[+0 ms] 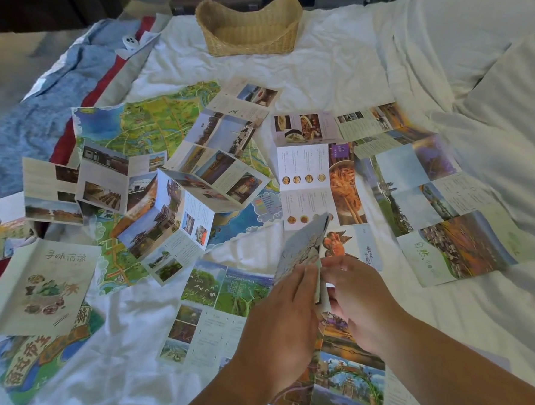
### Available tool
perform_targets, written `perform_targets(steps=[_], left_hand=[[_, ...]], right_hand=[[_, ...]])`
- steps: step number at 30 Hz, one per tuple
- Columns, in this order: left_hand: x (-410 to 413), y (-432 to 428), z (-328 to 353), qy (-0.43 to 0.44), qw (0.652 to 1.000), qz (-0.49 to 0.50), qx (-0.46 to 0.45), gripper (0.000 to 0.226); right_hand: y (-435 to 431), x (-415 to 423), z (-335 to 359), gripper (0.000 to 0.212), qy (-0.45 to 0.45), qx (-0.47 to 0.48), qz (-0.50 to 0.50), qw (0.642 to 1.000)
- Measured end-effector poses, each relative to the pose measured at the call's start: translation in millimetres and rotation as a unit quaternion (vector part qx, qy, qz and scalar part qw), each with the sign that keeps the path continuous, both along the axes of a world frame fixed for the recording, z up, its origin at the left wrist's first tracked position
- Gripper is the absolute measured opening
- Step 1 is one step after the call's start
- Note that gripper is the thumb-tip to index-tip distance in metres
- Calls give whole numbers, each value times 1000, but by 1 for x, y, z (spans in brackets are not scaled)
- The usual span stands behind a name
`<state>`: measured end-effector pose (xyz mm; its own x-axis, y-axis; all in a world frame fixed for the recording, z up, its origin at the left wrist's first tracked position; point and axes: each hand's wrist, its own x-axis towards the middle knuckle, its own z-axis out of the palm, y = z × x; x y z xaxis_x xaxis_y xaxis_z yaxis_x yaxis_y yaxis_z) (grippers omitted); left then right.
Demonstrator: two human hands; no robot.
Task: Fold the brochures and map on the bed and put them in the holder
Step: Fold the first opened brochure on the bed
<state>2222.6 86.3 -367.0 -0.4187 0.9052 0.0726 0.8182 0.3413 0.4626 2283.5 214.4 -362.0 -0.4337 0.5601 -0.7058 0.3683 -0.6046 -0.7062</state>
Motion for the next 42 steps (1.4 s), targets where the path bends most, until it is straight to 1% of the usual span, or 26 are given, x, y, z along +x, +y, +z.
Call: perform_targets(steps=[2,5,10,14,17,21,24,29,32,35,37,39,42], left_hand=[[2,0,0,-5,1000,4,-7,57],[2,-2,-1,0,1000,-5,-24,63],[2,-4,4,13,1000,-6,-27,55],[7,-9,2,32,999,-24,-11,58],[10,-13,6,6,999,-23,-25,62],[9,-17,20,-56,997,-23,-42,66],[7,-18,32,-72,996,-12,-42,66],[9,-13,57,-123,991,48,-28,67],[11,-6,78,-134,989,57,-20,68],[15,1,103,-142,987,66,-21,70],[18,6,117,-141,987,77,-29,73],[21,10,130,-123,988,82,-36,68],[25,15,149,-100,990,90,-40,54]], right_hand=[[-1,0,2,22,3,-9,-1,1000],[-1,-1,6,15,20,-17,28,999],[-2,-2,8,14,38,-20,27,999],[-1,-1,12,11,13,-15,24,1000],[0,1,18,8,-9,9,28,1000],[2,5,31,11,-13,36,50,998],[4,6,44,12,-9,53,53,997],[2,8,72,12,3,73,64,995],[0,9,92,11,0,100,80,992],[-3,11,113,17,-4,142,108,984],[-4,13,128,17,-5,156,128,979],[-4,14,140,15,-8,169,146,975],[-2,15,155,14,-7,177,163,971]])
